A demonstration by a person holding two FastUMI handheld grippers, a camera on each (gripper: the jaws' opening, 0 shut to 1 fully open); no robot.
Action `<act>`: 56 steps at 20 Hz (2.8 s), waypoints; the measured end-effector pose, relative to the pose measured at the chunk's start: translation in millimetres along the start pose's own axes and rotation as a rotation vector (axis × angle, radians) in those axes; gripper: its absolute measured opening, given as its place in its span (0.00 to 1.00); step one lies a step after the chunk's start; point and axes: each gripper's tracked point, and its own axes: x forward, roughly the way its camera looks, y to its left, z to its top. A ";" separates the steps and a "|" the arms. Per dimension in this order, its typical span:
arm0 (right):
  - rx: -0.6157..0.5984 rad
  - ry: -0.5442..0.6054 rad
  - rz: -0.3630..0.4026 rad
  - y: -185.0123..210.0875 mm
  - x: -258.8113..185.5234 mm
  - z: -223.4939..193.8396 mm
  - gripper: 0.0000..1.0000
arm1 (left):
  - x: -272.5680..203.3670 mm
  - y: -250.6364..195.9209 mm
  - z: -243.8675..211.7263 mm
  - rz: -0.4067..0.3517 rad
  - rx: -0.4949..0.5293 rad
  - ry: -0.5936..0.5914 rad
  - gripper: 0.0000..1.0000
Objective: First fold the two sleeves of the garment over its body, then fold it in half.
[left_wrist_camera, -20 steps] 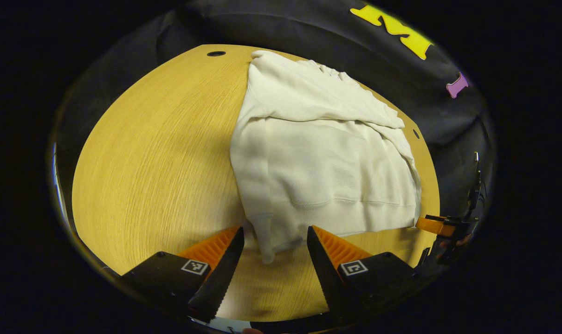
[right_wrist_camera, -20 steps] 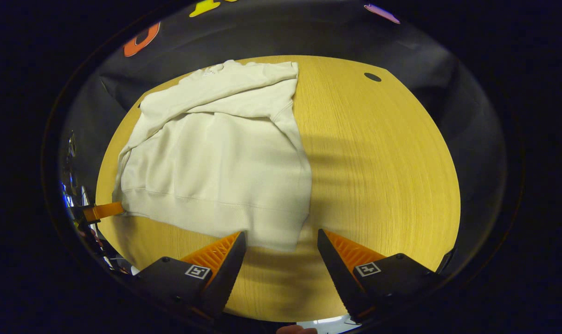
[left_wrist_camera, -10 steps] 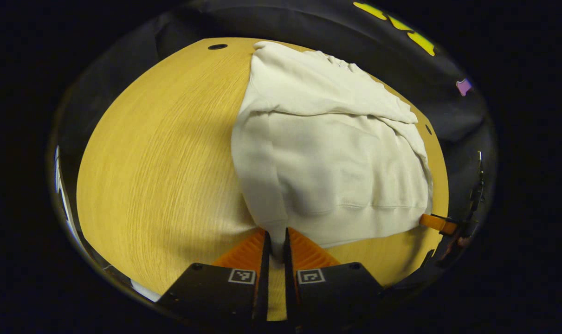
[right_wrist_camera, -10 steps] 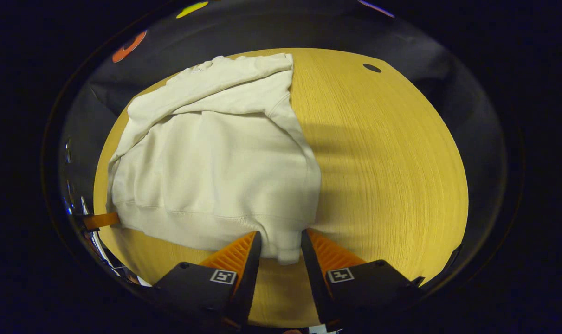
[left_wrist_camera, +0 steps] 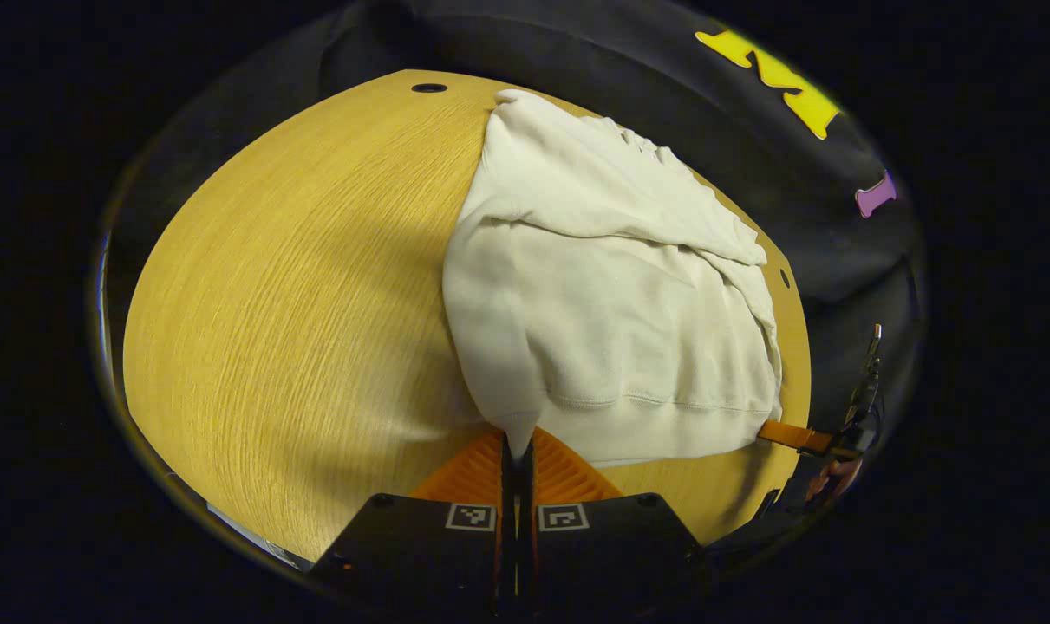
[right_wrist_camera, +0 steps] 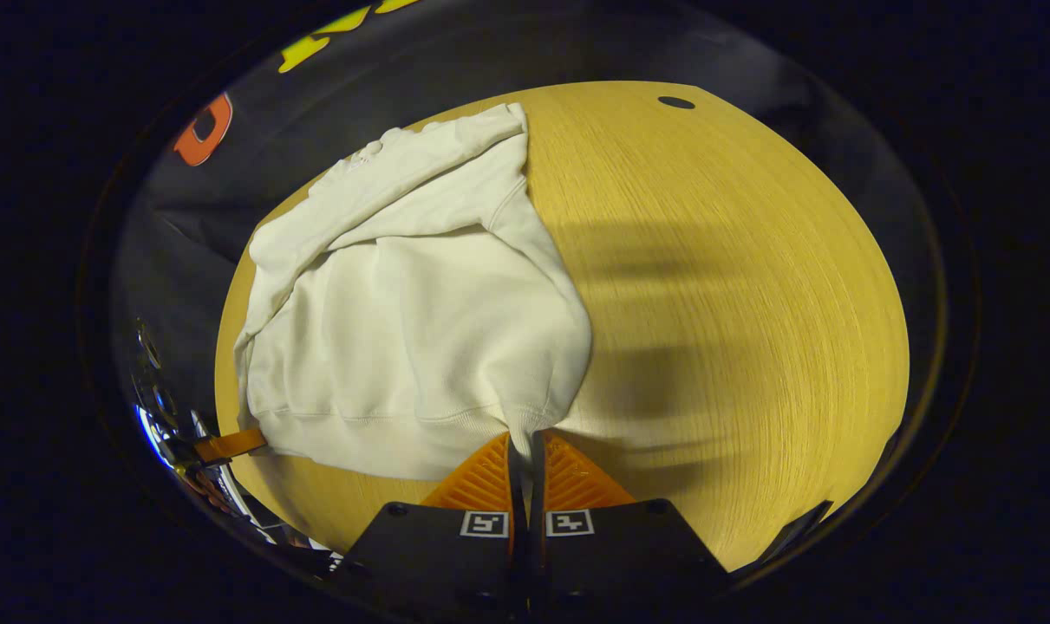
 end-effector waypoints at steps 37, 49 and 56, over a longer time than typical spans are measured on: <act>-0.035 -0.452 0.242 160.7 -79.8 350.5 0.01 | -60.0 -100.4 366.9 -0.204 0.065 -0.602 0.03; -0.058 -0.511 0.136 155.6 42.1 401.1 0.01 | 53.7 -94.8 427.8 -0.128 0.151 -0.676 0.03; -0.120 -0.508 0.054 152.3 95.5 403.7 0.01 | 107.0 -88.5 427.2 -0.076 0.201 -0.634 0.03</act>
